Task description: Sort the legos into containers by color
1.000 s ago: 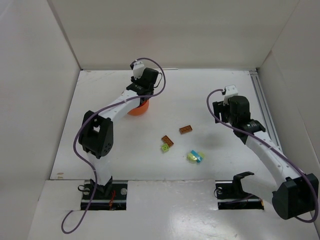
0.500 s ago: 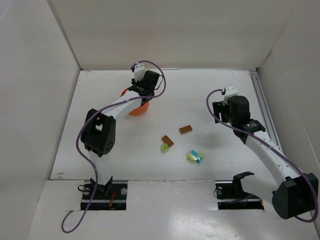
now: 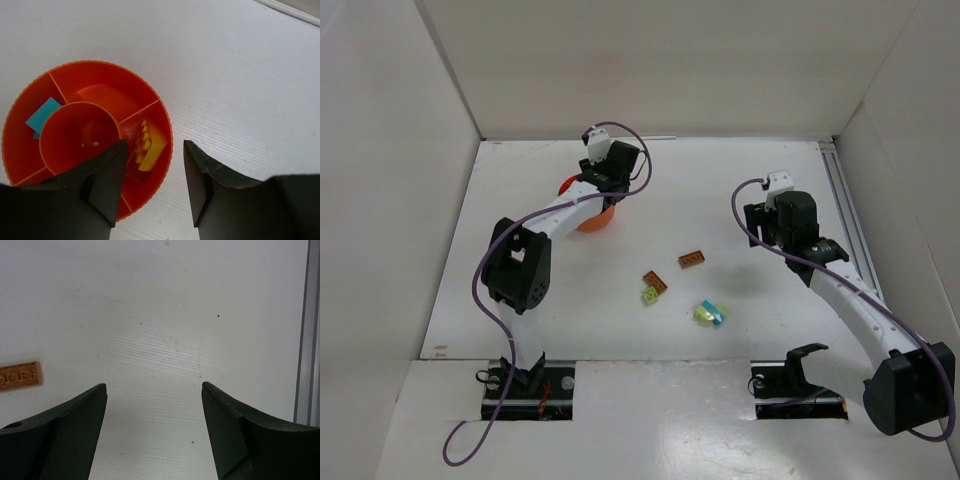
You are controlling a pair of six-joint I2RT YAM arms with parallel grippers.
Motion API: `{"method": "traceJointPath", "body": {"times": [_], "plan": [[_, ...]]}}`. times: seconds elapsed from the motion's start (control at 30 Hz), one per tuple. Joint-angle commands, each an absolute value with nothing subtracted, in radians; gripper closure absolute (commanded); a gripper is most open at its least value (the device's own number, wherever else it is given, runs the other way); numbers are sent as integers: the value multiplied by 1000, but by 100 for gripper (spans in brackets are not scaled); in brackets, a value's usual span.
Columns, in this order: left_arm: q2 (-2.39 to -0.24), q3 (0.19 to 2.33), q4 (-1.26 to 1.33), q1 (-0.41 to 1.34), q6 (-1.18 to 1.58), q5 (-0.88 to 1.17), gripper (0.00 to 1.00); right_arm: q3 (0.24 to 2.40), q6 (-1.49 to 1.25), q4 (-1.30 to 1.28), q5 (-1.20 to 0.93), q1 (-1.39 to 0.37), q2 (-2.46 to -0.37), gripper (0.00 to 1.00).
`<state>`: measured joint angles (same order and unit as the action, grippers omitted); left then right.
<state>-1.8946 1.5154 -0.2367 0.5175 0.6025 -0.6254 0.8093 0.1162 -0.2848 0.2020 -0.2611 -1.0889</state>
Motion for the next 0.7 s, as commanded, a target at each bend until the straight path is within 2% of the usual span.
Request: {"method": "traceJointPath", "body": {"times": [0.0,0.17,0.3,0.4,0.43,0.53,0.67], "plan": [[-1816,1508,-247,517,606,-646,54,856,124,-258,196,-255,-1088,19],[-1772,1529,-258,517,586,-595,54,847,146,-249,134,-255,-1078,19],[-1700,1529,-236,517,549,-525,46,847,167,-239,66,-255,-1069,19],[-1617,1499,-216,529,499,-441,32,838,190,-230,54,-320,-1057,19],[-1576,1490,-216,529,483,-369,22,838,204,-230,54,-366,-1057,19],[-1496,1404,-241,540,492,-302,1,838,213,-230,54,-451,-1080,19],[-1321,1216,-282,561,592,-289,0,847,169,-252,97,-641,-1135,18]]}}
